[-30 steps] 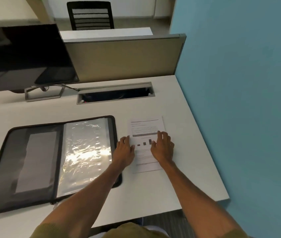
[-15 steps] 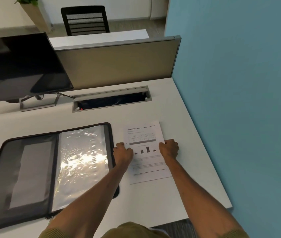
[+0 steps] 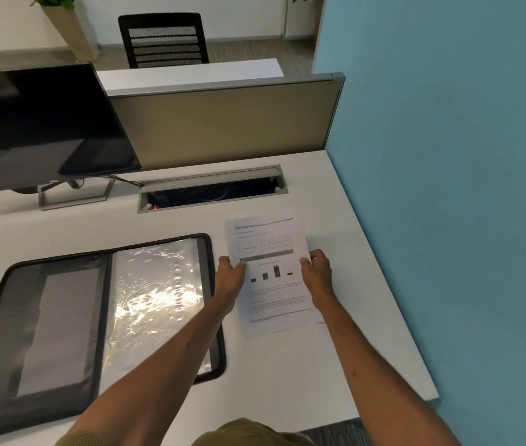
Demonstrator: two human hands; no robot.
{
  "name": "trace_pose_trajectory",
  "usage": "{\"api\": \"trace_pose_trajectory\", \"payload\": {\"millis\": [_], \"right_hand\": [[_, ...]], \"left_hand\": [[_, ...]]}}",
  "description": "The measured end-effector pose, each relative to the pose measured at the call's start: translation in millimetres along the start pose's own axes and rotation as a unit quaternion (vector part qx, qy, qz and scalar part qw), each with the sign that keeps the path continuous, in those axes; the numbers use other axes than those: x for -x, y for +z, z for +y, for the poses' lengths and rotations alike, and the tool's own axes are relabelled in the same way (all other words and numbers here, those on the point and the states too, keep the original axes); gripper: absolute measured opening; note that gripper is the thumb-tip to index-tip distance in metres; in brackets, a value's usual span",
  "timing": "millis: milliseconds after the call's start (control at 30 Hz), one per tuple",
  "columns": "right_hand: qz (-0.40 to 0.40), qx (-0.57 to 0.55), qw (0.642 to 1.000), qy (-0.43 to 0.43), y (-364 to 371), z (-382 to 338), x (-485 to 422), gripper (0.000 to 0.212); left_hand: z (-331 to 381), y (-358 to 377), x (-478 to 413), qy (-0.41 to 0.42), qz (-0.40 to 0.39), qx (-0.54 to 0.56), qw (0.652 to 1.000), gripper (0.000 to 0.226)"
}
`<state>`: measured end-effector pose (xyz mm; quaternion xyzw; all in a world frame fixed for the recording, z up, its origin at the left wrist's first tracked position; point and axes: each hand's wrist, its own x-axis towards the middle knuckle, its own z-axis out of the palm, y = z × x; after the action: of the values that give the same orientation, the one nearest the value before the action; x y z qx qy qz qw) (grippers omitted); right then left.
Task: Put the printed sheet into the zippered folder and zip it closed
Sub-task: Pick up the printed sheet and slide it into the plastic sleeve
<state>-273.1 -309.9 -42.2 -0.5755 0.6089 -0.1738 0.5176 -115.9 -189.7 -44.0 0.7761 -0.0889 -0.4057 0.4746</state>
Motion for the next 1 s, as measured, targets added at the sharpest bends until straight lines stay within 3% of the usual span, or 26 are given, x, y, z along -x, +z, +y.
{"api": "trace_pose_trajectory", "payload": {"millis": [233,400,567,767,1000], "right_hand": [[-0.005,-0.116,0.989,-0.087,-5,-26,-3,0.029],[0.035,-0.194,0.968,-0.153,-10,-45,-1,0.03],[0.023,-0.252,0.952,-0.173,-12,-47,7,0.025],[-0.003,-0.21,0.973,-0.101,1,-8,15,0.038],[-0.041,-0.095,0.977,-0.188,2,-32,9,0.036]], "left_hand": [[22,5,10,0.183,-0.016,0.036,0.982,0.028],[43,5,17,0.249,0.012,0.096,0.964,0.03],[43,3,22,0.277,0.027,0.09,0.956,0.034],[16,-2,30,0.244,-0.022,0.007,0.969,0.042],[29,-26,30,0.221,-0.002,-0.028,0.975,0.035]]}}
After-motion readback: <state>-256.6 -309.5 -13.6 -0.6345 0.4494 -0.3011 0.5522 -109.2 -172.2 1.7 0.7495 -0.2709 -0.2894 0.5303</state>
